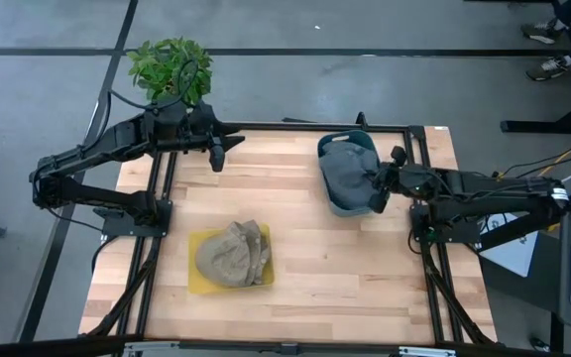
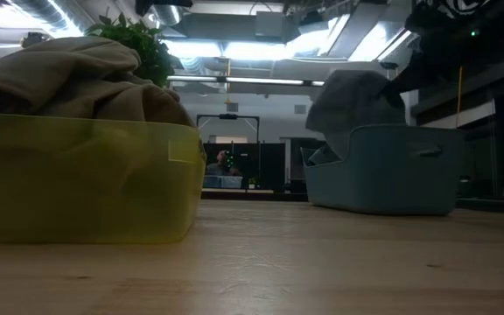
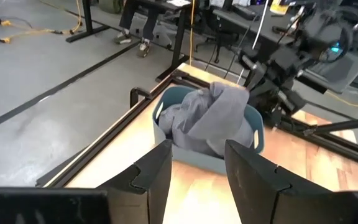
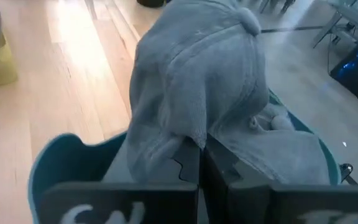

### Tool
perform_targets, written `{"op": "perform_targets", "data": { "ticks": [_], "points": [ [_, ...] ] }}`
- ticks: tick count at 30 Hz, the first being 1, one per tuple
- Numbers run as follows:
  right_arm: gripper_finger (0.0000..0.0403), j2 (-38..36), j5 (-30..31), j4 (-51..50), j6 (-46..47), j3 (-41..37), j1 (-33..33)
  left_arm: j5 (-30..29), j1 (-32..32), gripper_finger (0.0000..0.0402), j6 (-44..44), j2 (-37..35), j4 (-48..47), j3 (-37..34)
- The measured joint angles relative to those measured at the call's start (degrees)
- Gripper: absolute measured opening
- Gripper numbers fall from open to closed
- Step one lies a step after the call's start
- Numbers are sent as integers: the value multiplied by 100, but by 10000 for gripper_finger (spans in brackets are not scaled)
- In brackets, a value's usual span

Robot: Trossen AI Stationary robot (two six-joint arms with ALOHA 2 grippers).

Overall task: Pick & Place hat
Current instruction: Put the gray cap into the blue bin, then return to Home Position

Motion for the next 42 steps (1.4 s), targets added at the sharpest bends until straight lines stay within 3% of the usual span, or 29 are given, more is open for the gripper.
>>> {"op": "perform_targets", "data": {
  "ticks": [8, 17, 20, 25, 37, 42],
  "points": [
    [3, -377, 12, -970, 858, 41, 0, -2, 2, 143, -2, 0, -308, -2],
    [4, -135, -23, -871, 824, 41, -1, -2, 1, 143, -2, 0, -301, -2],
    [12, -5, 283, -839, 851, 41, -4, -2, 2, 143, 96, 0, -299, -2],
    [52, 67, 969, -784, 981, 41, -7, 4, 2, 143, 240, 0, -297, -2],
    [215, 13, 1132, 222, 869, 349, -7, 16, 2, 143, 256, 2, -297, -2],
    [227, 44, 940, 1103, 1076, 779, -9, 17, 0, 143, 256, 0, -297, -2]
  ]
}}
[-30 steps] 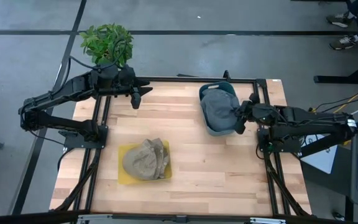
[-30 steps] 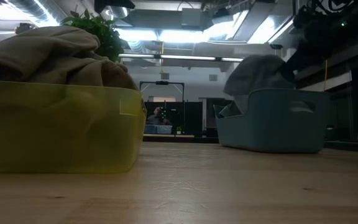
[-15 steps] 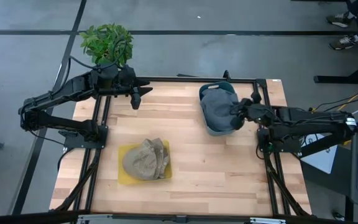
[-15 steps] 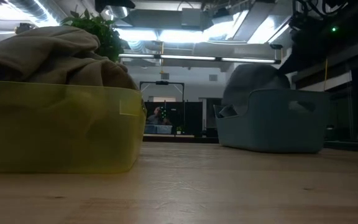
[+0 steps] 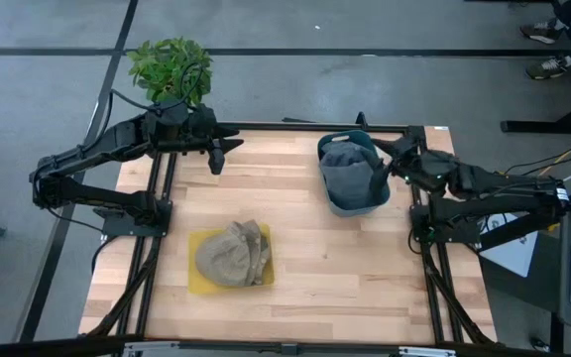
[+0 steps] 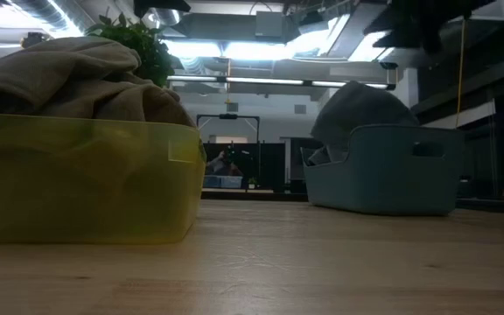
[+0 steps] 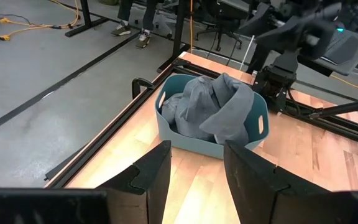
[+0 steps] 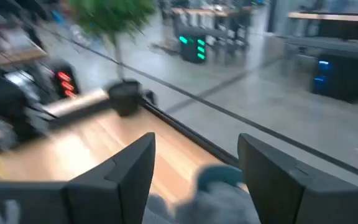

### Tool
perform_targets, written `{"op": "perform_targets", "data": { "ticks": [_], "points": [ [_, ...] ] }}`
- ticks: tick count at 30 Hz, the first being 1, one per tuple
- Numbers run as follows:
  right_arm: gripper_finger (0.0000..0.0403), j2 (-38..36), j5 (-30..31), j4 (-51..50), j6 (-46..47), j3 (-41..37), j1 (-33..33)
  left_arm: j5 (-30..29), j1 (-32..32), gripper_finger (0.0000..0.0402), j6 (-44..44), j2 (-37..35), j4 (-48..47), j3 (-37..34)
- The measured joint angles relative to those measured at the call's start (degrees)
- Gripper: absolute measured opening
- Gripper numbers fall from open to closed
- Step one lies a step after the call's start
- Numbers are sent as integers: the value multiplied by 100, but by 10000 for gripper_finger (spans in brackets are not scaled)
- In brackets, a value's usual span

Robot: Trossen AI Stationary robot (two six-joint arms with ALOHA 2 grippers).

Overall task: Pick & Place hat
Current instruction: Return to Home Position

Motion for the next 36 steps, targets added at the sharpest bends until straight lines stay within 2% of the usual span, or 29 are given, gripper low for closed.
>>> {"op": "perform_targets", "data": {
  "ticks": [4, 16, 18, 21, 24, 27, 30, 36],
  "points": [
    [213, 50, -389, 512, 159, 31, 0, -2, 0, 143, 0, 0, 2, 0],
    [207, 50, -696, 743, 258, 31, 1, 0, -11, 144, -283, 2, 289, 0],
    [207, 49, -1196, 701, -276, 31, 0, 80, -11, 143, -113, 2, 354, 0],
    [207, -29, -2646, 670, -740, -49, 0, 839, -7, 144, 49, -16, 160, 0],
    [207, -205, -3324, 706, -583, -390, 2, 1271, -18, 143, 267, -125, -162, -8],
    [207, -361, -3366, 989, -362, -935, -2, 1244, -7, 143, 280, -299, -199, -208],
    [207, -497, -3387, 1856, -501, -1500, -2, 1298, -11, 143, 280, -527, -99, -415],
    [207, -918, -3800, 3614, -902, -2664, -4, 1880, -16, 143, 71, -972, 424, -863]
  ]
}}
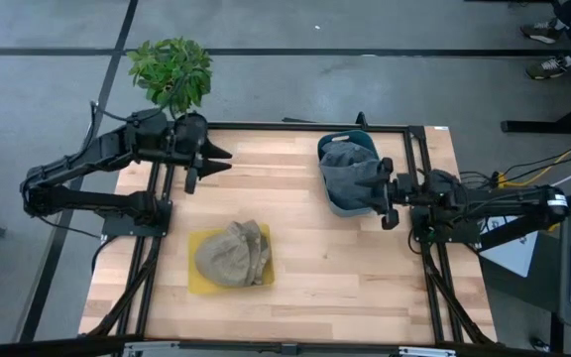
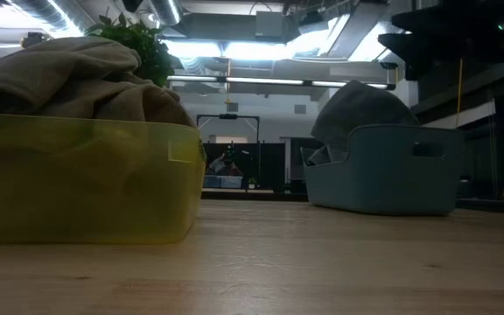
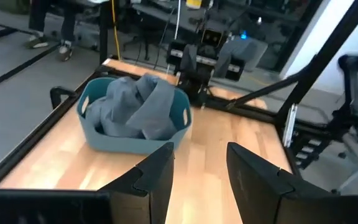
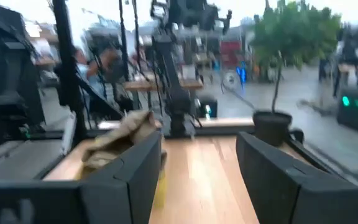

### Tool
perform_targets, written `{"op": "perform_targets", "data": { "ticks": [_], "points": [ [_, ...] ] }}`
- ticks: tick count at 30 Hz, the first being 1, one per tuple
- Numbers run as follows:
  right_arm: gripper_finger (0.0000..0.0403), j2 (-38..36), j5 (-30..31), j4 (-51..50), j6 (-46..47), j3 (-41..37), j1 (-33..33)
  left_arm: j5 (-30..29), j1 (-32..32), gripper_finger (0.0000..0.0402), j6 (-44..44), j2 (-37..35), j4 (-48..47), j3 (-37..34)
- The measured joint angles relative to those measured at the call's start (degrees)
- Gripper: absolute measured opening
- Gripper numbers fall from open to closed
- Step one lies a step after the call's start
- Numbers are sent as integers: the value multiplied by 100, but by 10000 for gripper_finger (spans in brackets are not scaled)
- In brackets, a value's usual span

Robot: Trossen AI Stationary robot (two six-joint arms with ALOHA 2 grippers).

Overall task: Pick & Place hat
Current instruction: Return to Home Position

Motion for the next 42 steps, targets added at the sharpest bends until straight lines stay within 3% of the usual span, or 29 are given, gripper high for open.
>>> {"op": "perform_targets", "data": {
  "ticks": [7, 11, 18, 23, 32, 36, 42],
  "points": [
    [207, -690, -36, 1036, 83, -1080, 0, 6, 0, 143, -375, -295, 8, -287],
    [206, -1084, -75, 922, -254, -1183, 0, 6, 0, 144, -395, -367, 16, -291],
    [206, -1994, -999, -653, -147, -1185, -2, 167, 11, 144, -484, -579, -22, -291],
    [206, -2880, -960, -2004, -42, -1187, -2, 114, 11, 144, -579, -744, -175, -291],
    [207, -2872, -1040, -2157, -133, -1189, -13, 5, 11, 144, -452, -1124, -327, -313],
    [206, -2872, -1039, -2159, -9, -1189, -13, 94, 4, 143, -656, -1561, 594, -1158],
    [207, -2860, -1033, -2163, 98, -1189, -13, 260, 6, 143, -1134, -2515, 3168, -3464]
  ]
}}
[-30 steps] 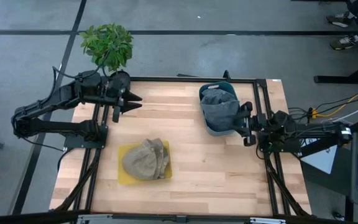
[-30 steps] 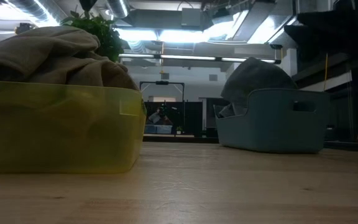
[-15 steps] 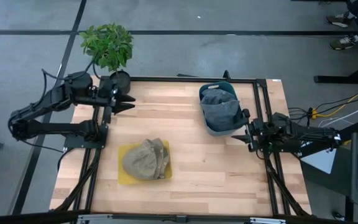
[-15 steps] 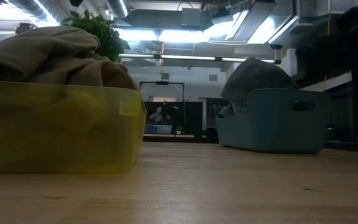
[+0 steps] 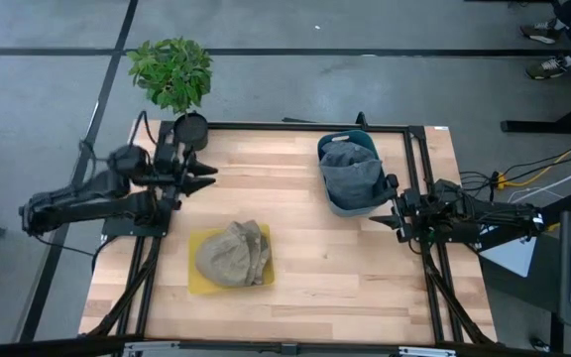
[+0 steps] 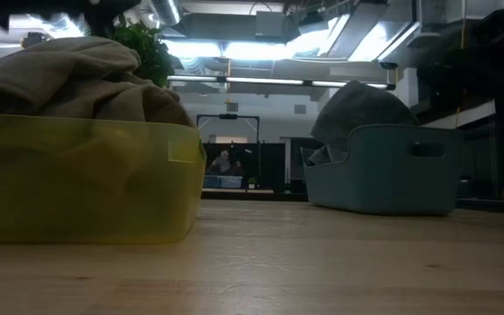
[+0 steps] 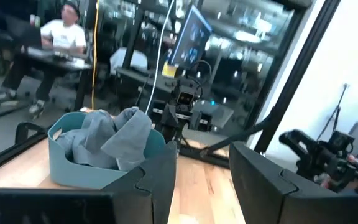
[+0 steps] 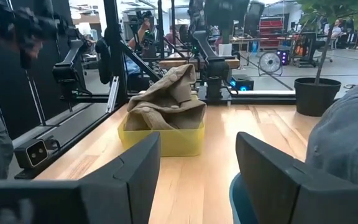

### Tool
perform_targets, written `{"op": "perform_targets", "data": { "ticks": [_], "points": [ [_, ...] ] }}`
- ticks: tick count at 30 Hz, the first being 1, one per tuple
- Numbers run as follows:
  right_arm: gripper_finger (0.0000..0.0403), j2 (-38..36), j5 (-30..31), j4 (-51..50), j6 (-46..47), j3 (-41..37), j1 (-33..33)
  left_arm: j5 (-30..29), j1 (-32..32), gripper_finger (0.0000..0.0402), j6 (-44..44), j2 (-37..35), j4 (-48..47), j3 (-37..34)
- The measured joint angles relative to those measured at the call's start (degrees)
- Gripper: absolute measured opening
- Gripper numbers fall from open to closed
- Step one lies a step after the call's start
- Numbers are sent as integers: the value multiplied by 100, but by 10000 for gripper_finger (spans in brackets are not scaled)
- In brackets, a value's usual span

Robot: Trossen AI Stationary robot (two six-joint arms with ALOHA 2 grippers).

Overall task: Pick & Place hat
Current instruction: Return to Home Position

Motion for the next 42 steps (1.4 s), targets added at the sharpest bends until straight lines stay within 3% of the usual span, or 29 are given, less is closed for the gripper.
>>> {"op": "perform_targets", "data": {
  "ticks": [7, 13, 20, 25, 35, 42],
  "points": [
    [206, 1, 2, -1, 198, 0, 0, -737, 2, 143, -261, -864, 1997, -1990],
    [207, 1, 21, -1, 316, 0, 0, -1431, 2, 144, -175, -1305, 2074, -2695],
    [207, 3, 108, -16, 316, 2, 0, -1839, 2, 144, 191, -1558, 923, -2720],
    [207, 3, 107, -16, 316, 2, 0, -1295, 4, 144, 486, -1751, 95, -2719],
    [207, 3, 105, -16, 316, 2, 0, -1727, -39, 144, 657, -1578, -18, -2713],
    [207, 3, 105, -14, 315, 2, 0, -1716, -39, 143, 657, -1550, -22, -2713]
  ]
}}
